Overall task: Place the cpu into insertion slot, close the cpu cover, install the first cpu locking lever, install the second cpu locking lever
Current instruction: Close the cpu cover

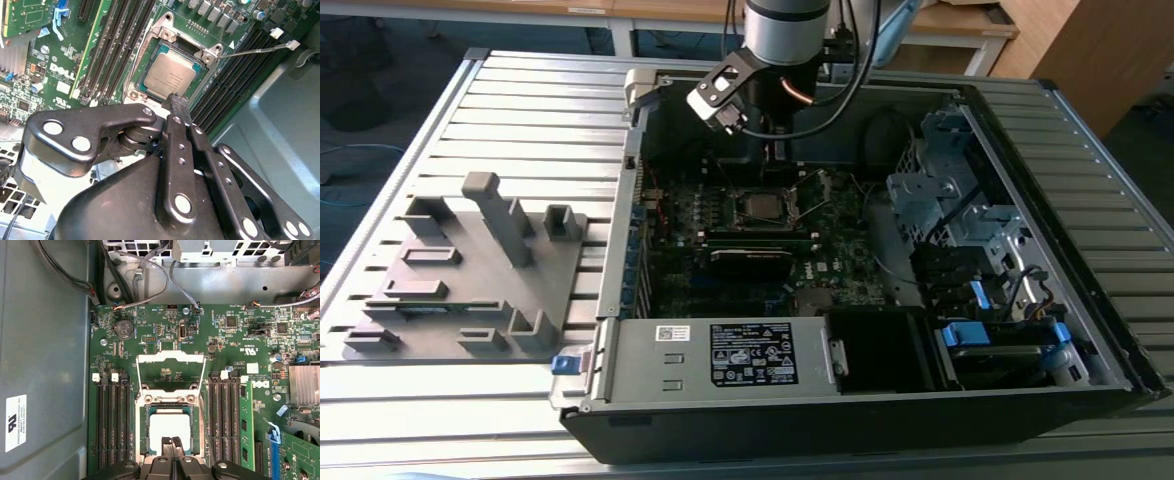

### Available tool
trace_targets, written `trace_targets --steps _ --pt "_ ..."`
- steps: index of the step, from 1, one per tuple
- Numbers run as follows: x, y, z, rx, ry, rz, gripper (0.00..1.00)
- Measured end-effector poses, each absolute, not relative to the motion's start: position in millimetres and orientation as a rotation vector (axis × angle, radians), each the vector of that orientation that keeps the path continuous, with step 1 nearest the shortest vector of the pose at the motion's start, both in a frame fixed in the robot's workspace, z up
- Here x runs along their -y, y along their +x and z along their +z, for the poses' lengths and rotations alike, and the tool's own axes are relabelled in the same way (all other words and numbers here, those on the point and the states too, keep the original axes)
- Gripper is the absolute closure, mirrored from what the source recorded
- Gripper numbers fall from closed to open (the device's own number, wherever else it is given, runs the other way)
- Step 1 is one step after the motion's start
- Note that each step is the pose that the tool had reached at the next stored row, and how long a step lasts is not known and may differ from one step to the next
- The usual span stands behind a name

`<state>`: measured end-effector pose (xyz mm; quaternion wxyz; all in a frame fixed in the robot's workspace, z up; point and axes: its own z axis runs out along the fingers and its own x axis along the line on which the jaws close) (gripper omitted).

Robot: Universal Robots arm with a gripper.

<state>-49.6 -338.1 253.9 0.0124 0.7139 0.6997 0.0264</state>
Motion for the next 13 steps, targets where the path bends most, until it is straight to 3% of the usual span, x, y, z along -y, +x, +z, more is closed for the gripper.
trace_targets --steps 13 --pt "338.1 -47.9 254.3 -2.181 2.225 0.082 0.89"
